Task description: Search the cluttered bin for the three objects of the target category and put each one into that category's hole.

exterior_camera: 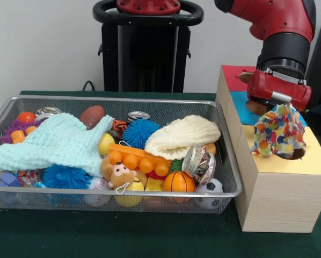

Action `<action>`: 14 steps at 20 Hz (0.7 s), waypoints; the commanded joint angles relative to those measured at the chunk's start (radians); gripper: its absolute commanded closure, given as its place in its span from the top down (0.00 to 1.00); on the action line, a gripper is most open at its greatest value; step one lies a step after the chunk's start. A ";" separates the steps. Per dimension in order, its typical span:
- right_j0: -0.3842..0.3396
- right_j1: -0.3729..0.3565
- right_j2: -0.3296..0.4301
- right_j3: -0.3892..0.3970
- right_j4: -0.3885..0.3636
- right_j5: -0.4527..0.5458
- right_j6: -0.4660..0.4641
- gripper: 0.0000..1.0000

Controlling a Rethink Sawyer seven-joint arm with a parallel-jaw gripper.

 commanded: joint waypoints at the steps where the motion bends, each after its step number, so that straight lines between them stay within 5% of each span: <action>1: -0.206 -0.139 0.230 0.038 -0.355 0.047 0.207 0.00; 14: -0.179 -0.131 0.242 0.044 -0.312 0.049 0.215 0.00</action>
